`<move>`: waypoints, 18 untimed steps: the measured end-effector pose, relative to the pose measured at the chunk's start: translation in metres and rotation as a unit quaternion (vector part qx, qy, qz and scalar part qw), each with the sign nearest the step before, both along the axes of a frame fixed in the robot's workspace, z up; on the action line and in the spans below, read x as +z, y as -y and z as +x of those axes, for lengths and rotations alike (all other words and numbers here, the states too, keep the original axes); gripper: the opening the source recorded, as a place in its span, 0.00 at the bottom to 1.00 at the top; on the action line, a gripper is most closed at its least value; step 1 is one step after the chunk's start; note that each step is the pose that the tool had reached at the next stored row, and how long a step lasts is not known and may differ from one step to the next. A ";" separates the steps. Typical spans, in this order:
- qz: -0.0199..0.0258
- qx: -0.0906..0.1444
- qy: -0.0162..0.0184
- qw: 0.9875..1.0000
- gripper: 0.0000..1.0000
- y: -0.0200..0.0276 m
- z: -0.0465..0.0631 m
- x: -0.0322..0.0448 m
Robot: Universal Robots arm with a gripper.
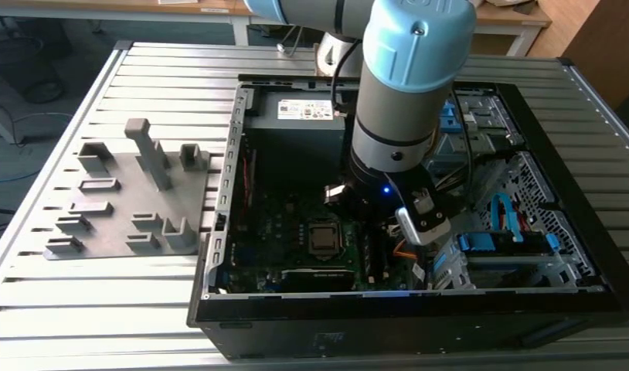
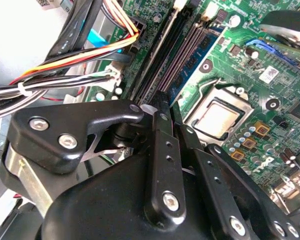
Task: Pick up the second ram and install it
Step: 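Insert the second ram into the second slot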
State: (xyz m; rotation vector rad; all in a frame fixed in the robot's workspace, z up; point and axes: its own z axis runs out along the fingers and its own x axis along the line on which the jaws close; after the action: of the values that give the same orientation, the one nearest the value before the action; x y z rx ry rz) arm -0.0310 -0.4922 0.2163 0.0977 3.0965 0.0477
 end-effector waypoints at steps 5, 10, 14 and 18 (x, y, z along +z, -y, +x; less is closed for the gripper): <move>0.000 0.000 0.000 1.000 0.14 -0.0003 0.000 0.0017; 0.000 0.006 0.000 1.000 0.14 -0.0006 0.000 0.0019; 0.000 0.016 0.000 1.000 0.14 -0.0007 0.000 0.0019; 0.000 0.022 0.000 1.000 0.14 -0.0013 0.001 0.0017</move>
State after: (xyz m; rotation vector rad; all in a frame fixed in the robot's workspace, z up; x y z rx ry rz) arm -0.0305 -0.4909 0.2179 0.0286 3.0982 0.0490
